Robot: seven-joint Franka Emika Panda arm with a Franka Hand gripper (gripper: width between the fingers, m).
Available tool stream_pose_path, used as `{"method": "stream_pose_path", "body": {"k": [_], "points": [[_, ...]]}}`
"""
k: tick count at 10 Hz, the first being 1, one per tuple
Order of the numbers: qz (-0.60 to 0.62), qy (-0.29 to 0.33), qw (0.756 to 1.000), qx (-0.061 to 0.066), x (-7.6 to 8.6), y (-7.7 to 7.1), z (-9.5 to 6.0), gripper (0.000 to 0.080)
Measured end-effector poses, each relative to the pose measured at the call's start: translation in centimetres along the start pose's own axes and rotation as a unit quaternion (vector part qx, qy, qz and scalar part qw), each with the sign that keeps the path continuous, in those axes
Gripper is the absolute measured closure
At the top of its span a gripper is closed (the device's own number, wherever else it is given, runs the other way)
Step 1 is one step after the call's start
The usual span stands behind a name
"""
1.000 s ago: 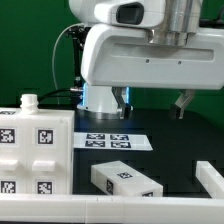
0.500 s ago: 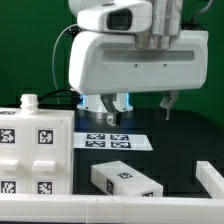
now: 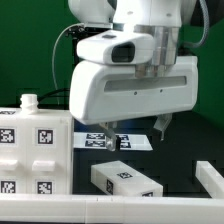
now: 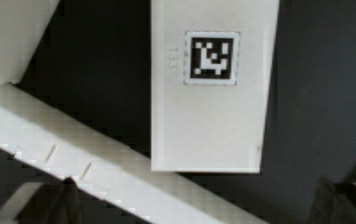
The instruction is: Assemble cabinet
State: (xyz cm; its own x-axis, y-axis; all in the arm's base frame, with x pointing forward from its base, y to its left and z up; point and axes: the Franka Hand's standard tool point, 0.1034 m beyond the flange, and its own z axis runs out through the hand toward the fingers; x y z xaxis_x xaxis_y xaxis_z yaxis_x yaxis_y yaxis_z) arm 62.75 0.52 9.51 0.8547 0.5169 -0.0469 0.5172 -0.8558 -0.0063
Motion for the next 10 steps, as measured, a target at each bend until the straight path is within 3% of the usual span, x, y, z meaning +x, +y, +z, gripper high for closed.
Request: {"method": "stream_pose_path", "body": {"k": [3,5,6,10], "points": [[-0.009,0.000,1.000,-0.006,0.2,-0.4,1.0,0.0151],[-0.058,-0.010,0.998,-0.030,1.1,-1.4,1.9,0.0151],[-0.060,-0.007,0.998,-0.034,1.1,-1.3,1.9,0.0151],[-0.053,-0.008,0.998,-0.033,0.9,-1.0,2.2,0.0151]]}}
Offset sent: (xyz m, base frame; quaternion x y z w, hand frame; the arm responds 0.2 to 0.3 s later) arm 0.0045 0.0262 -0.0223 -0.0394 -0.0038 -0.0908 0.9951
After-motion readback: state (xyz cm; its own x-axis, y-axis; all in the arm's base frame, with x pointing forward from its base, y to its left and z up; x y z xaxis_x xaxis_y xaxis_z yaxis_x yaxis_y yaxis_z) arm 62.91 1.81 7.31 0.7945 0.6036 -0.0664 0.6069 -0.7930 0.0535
